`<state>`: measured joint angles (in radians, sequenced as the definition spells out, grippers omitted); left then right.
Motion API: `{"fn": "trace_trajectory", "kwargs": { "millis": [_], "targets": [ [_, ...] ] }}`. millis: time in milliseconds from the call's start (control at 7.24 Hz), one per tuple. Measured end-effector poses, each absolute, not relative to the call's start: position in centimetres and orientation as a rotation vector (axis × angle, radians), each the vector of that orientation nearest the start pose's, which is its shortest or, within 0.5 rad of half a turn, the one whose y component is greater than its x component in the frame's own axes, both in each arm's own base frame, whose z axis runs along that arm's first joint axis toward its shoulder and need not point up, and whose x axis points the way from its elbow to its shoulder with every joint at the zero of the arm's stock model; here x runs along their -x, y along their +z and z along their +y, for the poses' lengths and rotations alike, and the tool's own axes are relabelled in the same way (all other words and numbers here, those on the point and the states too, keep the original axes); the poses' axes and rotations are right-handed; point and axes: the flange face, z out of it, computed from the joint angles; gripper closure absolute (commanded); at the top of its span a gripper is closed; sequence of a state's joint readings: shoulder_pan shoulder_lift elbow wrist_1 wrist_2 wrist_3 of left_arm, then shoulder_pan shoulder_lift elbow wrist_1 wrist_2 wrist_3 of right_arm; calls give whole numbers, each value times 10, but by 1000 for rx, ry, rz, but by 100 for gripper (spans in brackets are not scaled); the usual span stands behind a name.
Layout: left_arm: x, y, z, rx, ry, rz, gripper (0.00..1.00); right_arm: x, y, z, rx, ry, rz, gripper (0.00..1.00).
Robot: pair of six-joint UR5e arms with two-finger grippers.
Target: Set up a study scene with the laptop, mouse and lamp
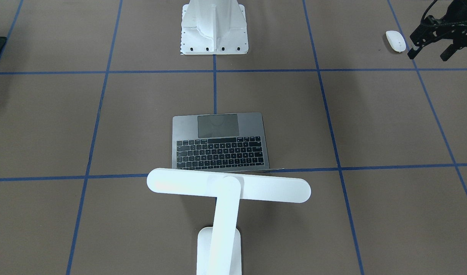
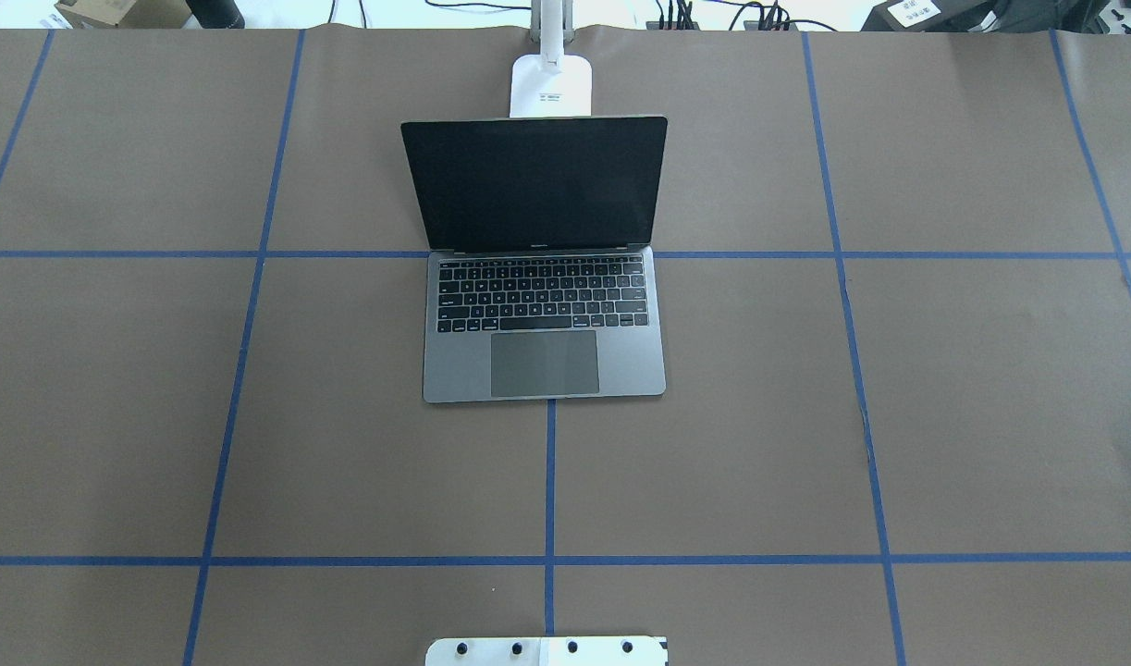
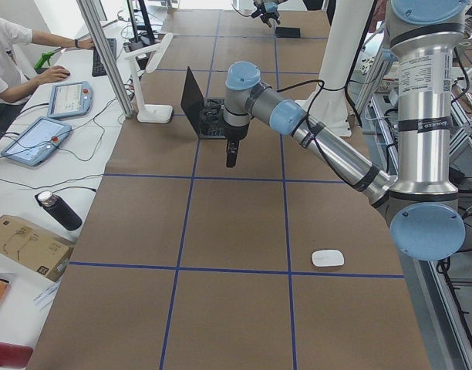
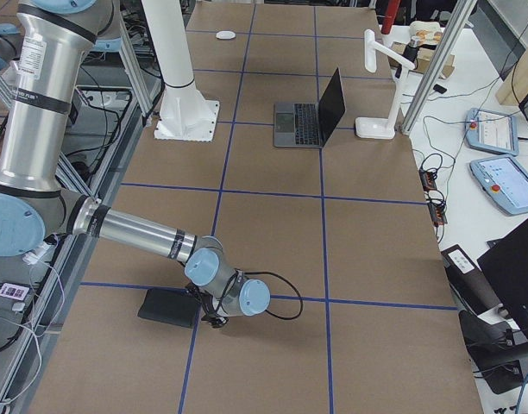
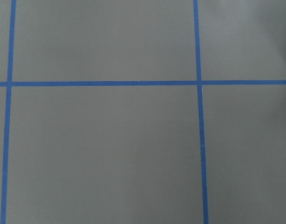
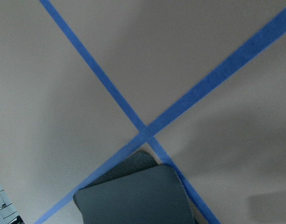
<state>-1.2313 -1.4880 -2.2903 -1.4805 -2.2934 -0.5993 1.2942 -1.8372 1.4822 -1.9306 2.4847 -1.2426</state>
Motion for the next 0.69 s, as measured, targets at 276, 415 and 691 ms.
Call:
{"fn": "trace_trajectory", "kwargs": {
  "millis": [276,415,691],
  "targets": [
    [-70,363,-403,-145,-58,865,0,33,824,-288,200,-1040,-1161,10],
    [-70,361,-402,-146,-64,866,0,34,826,-284,210,-1039,-1172,11],
    [-70,358,-401,-151,-65,868,0,34,829,-278,223,-1042,-1179,11]
  ]
}}
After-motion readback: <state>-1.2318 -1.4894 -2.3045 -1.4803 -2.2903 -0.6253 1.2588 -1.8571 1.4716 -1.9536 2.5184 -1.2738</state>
